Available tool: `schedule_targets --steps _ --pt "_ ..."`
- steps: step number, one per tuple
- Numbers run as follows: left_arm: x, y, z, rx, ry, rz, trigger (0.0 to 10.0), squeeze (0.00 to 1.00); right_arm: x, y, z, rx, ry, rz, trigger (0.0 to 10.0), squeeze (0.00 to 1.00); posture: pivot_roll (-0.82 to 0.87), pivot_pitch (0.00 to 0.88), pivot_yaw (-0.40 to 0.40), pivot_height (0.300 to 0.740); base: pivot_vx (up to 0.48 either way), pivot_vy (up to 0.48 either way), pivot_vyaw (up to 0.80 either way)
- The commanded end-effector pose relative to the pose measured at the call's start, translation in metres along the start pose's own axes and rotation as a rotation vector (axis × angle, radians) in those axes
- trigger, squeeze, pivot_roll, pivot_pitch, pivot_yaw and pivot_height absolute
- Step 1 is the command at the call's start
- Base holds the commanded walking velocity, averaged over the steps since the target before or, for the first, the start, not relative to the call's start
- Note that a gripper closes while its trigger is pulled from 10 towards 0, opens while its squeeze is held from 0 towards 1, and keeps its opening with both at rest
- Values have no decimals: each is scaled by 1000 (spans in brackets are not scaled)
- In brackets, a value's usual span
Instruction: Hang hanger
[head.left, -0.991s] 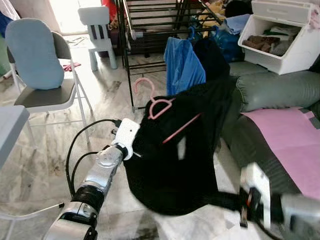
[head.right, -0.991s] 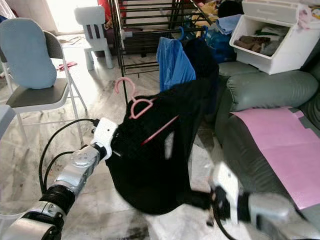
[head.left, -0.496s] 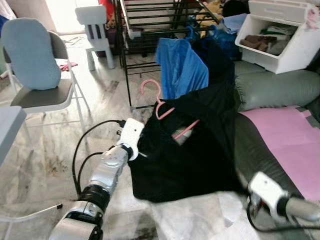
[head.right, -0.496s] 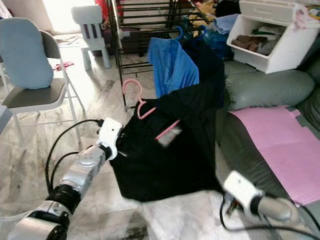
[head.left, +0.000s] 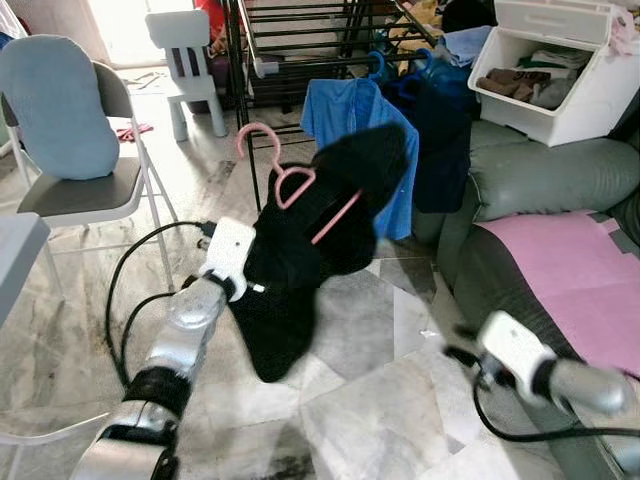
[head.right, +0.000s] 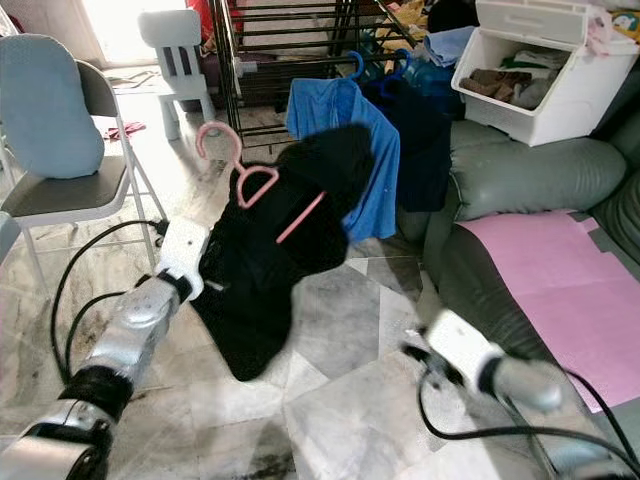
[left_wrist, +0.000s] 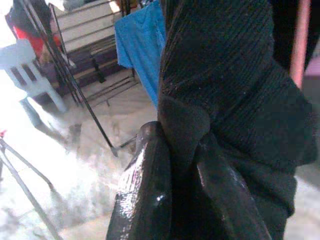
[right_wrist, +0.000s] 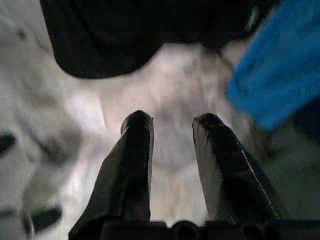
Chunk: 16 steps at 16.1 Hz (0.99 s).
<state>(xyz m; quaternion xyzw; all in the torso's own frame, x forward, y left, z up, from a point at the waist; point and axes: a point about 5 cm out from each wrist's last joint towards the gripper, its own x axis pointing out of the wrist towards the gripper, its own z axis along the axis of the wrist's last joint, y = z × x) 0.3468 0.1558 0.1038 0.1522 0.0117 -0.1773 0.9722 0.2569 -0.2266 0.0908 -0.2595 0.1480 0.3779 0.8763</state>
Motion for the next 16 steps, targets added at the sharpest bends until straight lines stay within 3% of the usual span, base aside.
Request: schedule_targets --steps 1,2,3,4,5,10,16 --pt "-1 2 19 121 -120 -48 0 0 7 -4 26 -23 -111 31 10000 1000 -116 0 -18 740 0 0 0" --pt "-3 2 18 142 -125 -60 0 0 8 -6 32 -31 -133 37 10000 1000 -118 0 -17 740 0 0 0" --pt "-11 0 16 248 -156 -138 0 0 6 -13 50 -77 -176 66 10000 1000 -120 0 -17 740 0 0 0" --pt "-14 -1 15 282 -167 -176 0 0 3 -14 54 -72 -192 93 10000 1000 -122 0 -19 740 0 0 0" --pt "-22 1 11 377 -177 -238 0 0 -3 -18 58 -99 -189 127 10000 1000 -121 0 -20 740 0 0 0" --pt "-41 -3 1 601 -220 -446 0 0 -10 -33 62 -125 -178 150 10000 1000 -108 0 -14 740 0 0 0" --pt "-48 -13 0 648 -290 -522 0 0 -14 -43 68 -133 -180 176 10000 1000 -107 0 -15 740 0 0 0"
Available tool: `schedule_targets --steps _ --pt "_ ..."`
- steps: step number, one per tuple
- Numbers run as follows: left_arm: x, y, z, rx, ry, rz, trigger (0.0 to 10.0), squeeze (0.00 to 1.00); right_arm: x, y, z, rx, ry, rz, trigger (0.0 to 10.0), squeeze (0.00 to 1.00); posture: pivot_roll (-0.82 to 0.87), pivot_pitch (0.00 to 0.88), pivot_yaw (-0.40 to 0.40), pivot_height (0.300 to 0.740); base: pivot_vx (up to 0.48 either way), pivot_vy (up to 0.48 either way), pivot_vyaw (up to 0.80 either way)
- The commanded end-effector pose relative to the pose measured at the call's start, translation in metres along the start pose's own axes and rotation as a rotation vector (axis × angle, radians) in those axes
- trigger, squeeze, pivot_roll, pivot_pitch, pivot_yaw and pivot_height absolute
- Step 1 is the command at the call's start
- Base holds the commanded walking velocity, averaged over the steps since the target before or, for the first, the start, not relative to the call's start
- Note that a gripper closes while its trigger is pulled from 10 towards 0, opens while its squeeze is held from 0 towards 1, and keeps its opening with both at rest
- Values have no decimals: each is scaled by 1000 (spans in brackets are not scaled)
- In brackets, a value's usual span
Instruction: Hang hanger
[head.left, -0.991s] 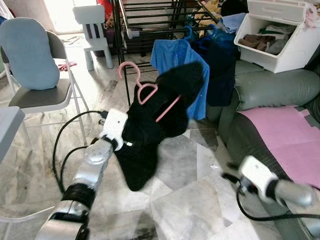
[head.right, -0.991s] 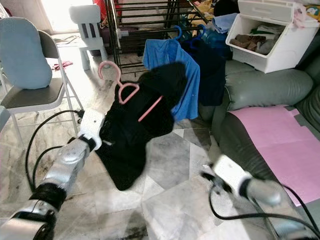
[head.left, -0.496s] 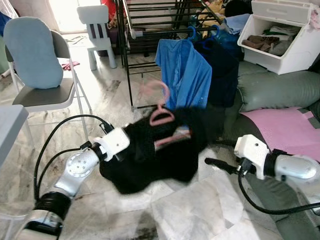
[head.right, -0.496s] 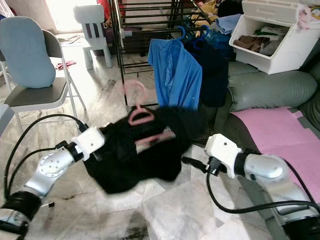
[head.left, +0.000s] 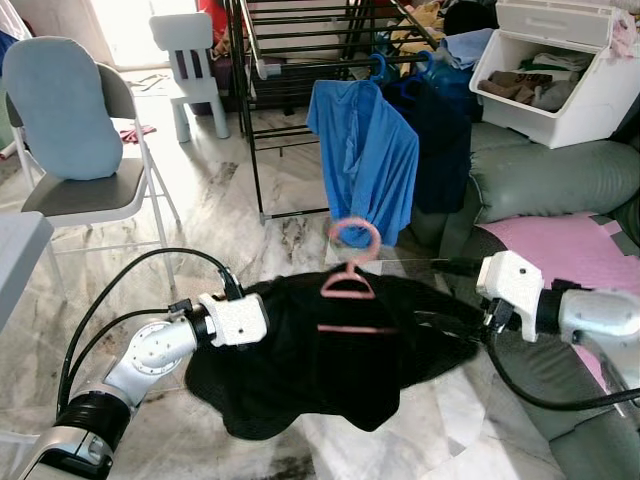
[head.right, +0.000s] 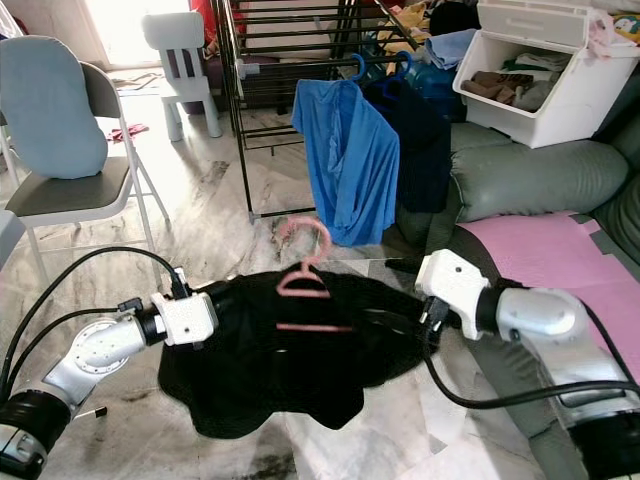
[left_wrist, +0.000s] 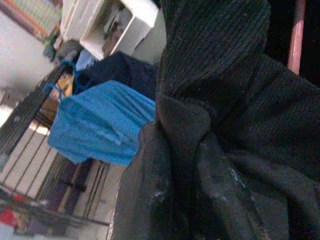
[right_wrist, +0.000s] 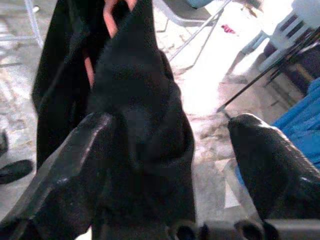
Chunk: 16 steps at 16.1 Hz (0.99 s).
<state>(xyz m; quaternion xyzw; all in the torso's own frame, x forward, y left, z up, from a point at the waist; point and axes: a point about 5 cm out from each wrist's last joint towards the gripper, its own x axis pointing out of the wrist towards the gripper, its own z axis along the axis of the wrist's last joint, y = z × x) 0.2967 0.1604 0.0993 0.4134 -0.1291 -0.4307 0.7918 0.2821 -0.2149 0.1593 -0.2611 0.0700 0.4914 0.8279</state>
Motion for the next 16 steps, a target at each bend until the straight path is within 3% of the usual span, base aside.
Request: schedule_targets --steps 1,4,5,6,7,8,9,16 --pt "0 4 5 33 -36 4 0 0 -9 -7 1 -1 14 -6 10000 1000 -107 0 -14 740 0 0 0" --pt "7 2 18 87 -123 -4 0 0 -9 -3 -11 112 30 100 10000 1000 -109 0 -9 740 0 0 0" --pt "11 -2 23 94 -160 -12 0 0 -5 -4 -15 160 19 122 10000 694 -110 0 -7 740 0 0 0" --pt "13 -5 26 95 -175 -20 0 0 0 -3 -18 184 22 163 10000 0 -103 0 -8 740 0 0 0" --pt "14 -7 27 95 -183 -23 0 0 2 -3 -19 203 21 196 10000 0 -102 0 -10 740 0 0 0" --pt "15 -8 28 95 -188 -24 0 0 4 -3 -19 214 17 211 6196 0 -99 0 -10 740 0 0 0" --pt "17 -10 30 95 -200 -27 0 0 9 -1 -20 255 11 266 0 0 -96 0 -10 740 0 0 0" --pt "20 -11 30 90 -201 -32 0 0 4 18 -28 316 86 472 0 0 -103 0 2 740 0 0 0"
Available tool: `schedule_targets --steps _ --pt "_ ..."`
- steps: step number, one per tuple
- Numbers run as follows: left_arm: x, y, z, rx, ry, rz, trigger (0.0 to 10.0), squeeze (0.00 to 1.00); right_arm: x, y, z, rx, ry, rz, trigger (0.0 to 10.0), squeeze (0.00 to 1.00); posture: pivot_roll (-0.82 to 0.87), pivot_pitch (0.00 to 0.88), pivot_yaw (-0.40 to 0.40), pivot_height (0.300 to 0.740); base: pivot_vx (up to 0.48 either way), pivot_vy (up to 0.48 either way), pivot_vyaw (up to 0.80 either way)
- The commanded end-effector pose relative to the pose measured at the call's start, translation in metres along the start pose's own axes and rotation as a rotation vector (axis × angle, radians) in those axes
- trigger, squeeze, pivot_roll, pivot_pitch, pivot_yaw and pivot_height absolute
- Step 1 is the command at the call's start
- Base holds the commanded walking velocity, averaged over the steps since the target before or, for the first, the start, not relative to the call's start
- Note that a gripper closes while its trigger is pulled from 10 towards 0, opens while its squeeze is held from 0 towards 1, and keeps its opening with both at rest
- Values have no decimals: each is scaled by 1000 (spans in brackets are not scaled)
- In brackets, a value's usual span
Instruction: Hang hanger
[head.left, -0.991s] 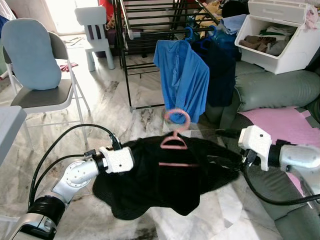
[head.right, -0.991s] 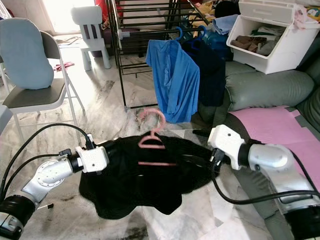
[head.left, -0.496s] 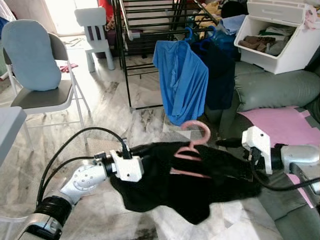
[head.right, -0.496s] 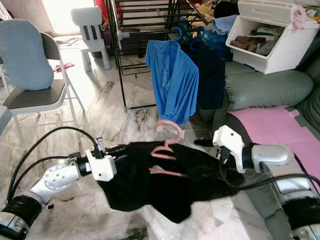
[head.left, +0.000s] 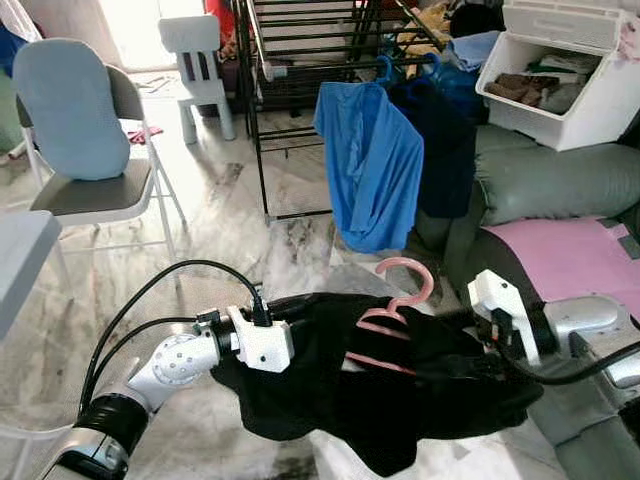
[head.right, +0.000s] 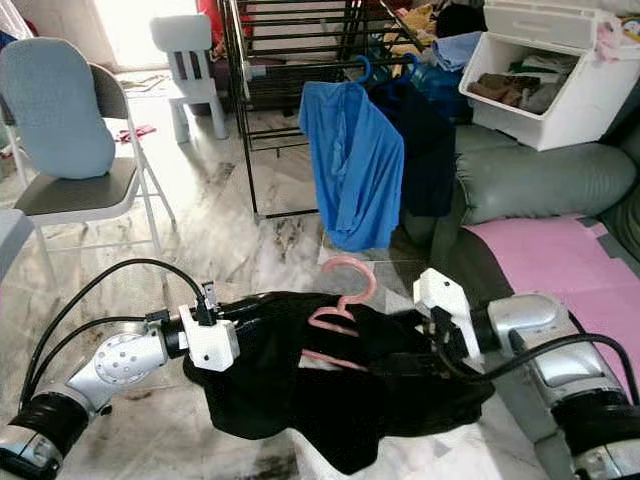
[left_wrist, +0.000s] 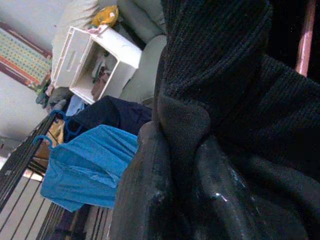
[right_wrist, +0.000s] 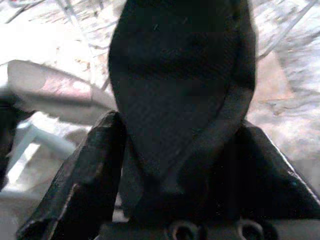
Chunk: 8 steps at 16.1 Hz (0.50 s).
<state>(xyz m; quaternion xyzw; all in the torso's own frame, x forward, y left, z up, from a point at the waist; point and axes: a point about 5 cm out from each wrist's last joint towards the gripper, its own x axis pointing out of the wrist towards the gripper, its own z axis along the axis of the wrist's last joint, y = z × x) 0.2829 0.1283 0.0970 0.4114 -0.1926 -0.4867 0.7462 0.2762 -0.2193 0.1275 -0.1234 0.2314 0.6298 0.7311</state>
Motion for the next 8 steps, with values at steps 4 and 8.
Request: schedule_targets --steps 4,8 --pt "5 10 4 22 -33 42 0 0 -4 10 -8 38 60 93 0 0 -107 0 4 740 0 0 0" --pt "6 9 4 18 -37 42 0 0 -1 10 -9 42 51 82 0 0 -107 0 5 740 0 0 0"
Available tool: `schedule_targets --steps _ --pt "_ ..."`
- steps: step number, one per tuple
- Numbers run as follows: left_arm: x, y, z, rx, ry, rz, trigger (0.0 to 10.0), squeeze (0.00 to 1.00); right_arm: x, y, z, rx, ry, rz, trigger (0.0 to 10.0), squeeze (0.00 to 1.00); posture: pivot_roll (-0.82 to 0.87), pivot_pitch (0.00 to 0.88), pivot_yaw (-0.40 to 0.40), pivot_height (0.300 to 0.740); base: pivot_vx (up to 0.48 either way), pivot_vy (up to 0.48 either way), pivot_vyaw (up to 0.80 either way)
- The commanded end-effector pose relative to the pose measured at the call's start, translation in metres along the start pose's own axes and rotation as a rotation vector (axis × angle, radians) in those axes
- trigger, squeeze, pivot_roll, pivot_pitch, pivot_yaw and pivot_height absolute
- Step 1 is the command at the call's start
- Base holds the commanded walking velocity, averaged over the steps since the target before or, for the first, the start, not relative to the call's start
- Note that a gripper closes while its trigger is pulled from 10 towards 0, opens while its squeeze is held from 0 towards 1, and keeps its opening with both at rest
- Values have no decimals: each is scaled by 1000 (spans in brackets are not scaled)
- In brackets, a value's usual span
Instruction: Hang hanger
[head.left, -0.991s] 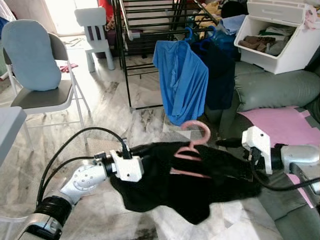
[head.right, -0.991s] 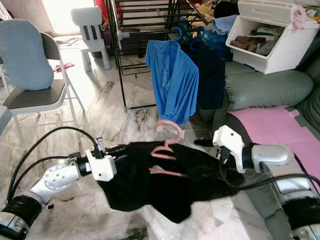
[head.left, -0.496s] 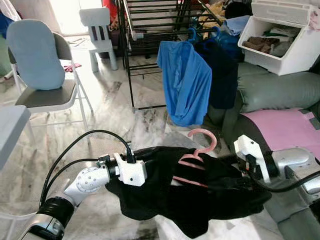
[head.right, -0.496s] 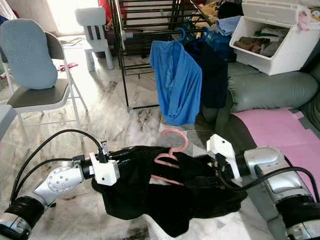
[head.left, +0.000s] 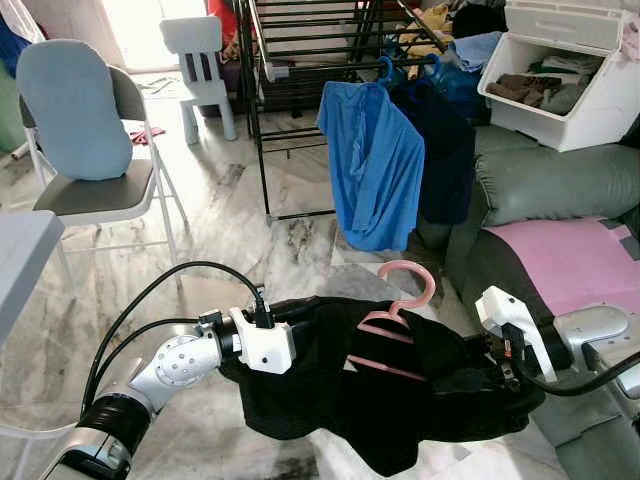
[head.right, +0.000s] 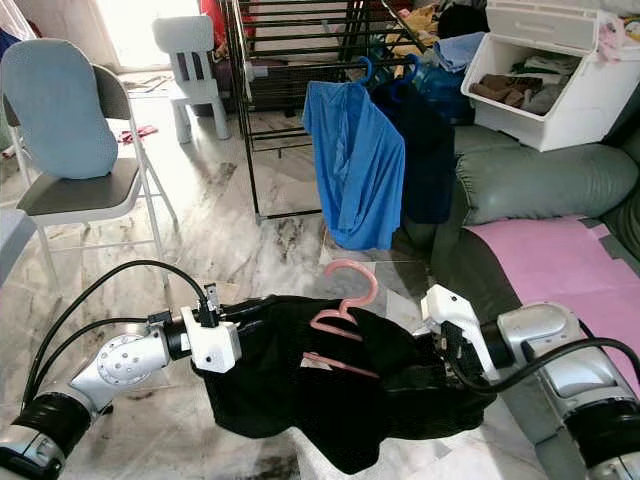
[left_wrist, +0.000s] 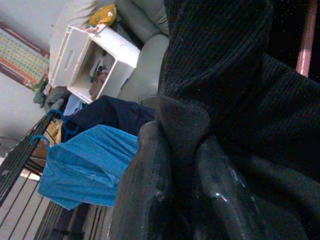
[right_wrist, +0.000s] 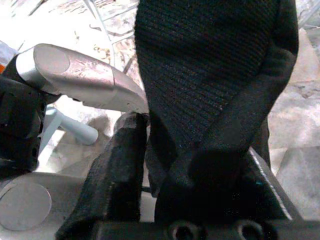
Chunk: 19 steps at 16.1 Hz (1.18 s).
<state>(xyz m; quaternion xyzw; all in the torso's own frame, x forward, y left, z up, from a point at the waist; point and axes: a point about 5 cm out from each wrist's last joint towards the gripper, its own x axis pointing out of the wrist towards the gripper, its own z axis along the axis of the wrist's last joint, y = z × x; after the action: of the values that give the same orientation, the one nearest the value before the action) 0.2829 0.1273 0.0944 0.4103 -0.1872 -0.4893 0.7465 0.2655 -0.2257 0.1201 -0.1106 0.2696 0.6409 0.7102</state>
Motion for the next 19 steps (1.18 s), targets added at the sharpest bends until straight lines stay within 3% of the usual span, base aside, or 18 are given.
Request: schedule_targets --steps 1,16,17,18,19 --pt "5 11 5 25 -42 51 0 0 4 2 3 -17 3 21 0 0 -107 0 6 740 0 0 0" --pt "6 14 3 19 -27 74 0 0 10 -1 -8 -18 40 -42 0 0 -106 0 -1 740 0 0 0" --pt "6 13 2 11 -18 69 3765 0 10 -2 -8 -23 39 -65 0 0 -106 0 -2 740 0 0 0" --pt "6 10 -3 -102 9 80 10000 1000 10 -7 -7 -26 22 -126 0 0 -105 0 -3 740 0 0 0" --pt "5 11 -4 -133 19 102 10000 1000 11 -13 -5 -39 0 -201 0 0 -103 0 -4 740 0 0 0"
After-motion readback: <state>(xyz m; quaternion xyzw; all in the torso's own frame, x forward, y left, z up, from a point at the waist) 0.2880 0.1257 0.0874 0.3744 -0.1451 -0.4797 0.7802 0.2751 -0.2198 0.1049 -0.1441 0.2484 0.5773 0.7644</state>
